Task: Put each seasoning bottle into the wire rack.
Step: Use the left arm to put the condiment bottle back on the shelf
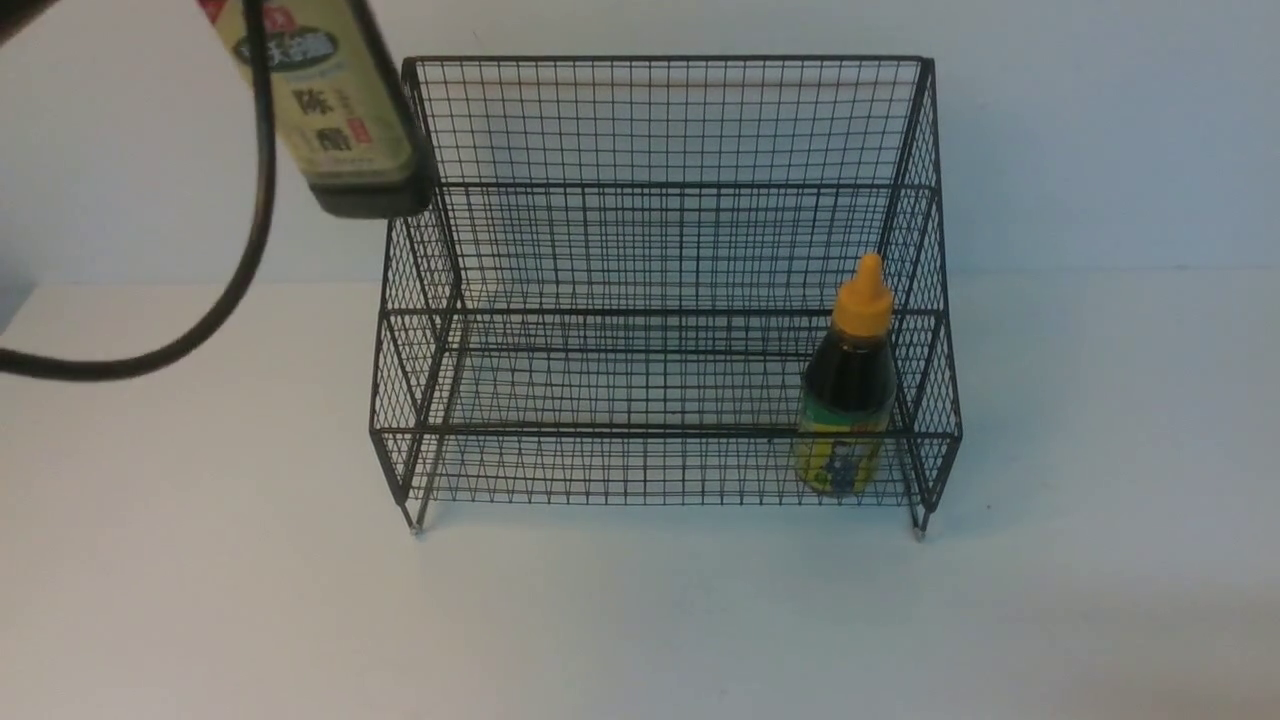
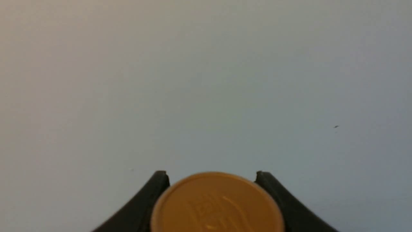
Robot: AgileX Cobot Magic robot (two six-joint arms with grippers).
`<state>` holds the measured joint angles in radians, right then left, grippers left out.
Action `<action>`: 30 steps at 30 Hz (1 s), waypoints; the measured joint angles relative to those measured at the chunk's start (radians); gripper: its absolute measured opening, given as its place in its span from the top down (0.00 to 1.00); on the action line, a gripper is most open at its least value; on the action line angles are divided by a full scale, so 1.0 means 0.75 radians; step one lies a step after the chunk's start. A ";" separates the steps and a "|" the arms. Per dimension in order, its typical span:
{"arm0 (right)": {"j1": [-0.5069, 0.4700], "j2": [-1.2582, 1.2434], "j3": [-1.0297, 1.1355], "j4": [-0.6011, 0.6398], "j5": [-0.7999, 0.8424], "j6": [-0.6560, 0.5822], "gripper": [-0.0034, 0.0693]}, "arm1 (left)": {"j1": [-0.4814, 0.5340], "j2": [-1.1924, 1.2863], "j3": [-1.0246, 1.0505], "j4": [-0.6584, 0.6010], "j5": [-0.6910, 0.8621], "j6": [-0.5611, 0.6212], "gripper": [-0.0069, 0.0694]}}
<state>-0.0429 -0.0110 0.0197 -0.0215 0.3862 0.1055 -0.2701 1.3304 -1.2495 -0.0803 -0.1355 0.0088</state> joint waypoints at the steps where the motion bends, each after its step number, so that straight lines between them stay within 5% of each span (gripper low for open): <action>1: 0.000 0.000 0.000 0.000 0.000 0.000 0.97 | -0.021 0.035 -0.021 0.000 0.000 0.001 0.51; 13: 0.000 0.000 0.000 0.000 0.000 0.003 0.97 | -0.107 0.322 -0.090 -0.003 0.025 0.010 0.51; 30: 0.000 0.000 0.000 0.000 0.000 0.004 0.97 | -0.107 0.469 -0.102 0.003 0.321 0.011 0.51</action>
<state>-0.0429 -0.0110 0.0197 -0.0215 0.3862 0.1087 -0.3507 1.6821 -1.3262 -0.0783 0.1050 0.0174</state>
